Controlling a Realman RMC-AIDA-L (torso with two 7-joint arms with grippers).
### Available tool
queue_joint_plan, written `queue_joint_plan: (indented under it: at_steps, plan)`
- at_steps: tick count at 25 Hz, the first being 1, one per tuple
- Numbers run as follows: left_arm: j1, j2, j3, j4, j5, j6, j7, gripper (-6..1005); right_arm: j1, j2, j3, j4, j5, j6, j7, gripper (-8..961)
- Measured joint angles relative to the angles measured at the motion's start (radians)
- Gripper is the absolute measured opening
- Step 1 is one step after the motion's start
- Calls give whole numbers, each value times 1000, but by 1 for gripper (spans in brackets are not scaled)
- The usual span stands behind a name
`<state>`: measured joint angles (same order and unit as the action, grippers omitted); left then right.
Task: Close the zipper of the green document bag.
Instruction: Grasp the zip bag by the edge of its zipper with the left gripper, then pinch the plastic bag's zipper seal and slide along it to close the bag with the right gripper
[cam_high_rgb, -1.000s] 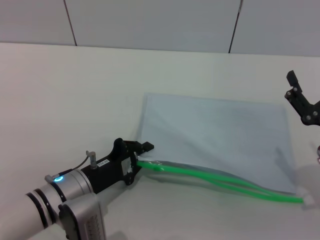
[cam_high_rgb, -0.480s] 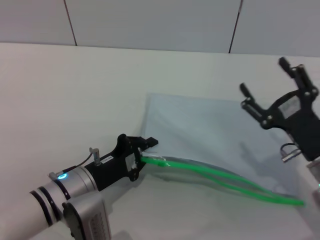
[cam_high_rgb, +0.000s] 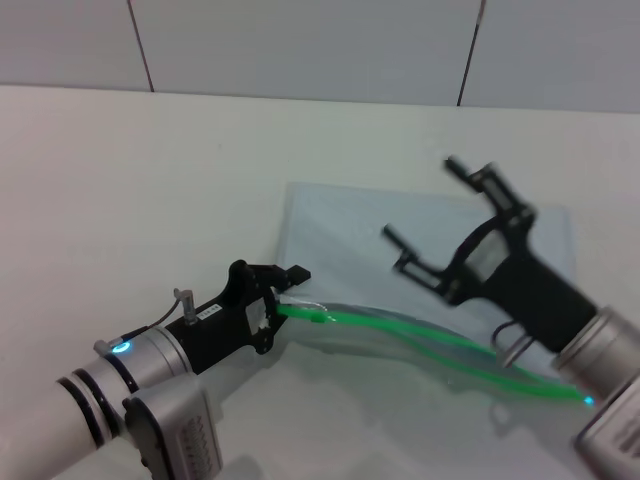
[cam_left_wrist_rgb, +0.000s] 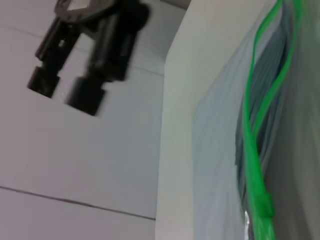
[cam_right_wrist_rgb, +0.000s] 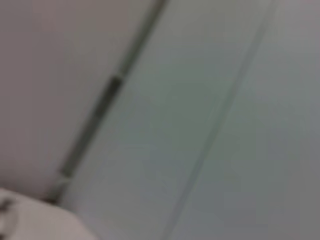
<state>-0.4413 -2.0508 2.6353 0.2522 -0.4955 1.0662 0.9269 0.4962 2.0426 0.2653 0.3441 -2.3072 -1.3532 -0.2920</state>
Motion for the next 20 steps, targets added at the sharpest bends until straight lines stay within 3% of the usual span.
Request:
queue_joint_plan:
  at_steps: [9,20]
  plan:
    - [-1,1,0,2,-5,11,-72,56,47,4,-6,23,-289,156,52,863]
    - [-5,3,11,17,5,15,-76,58,57,12,5,65,-315,309,-112,849]
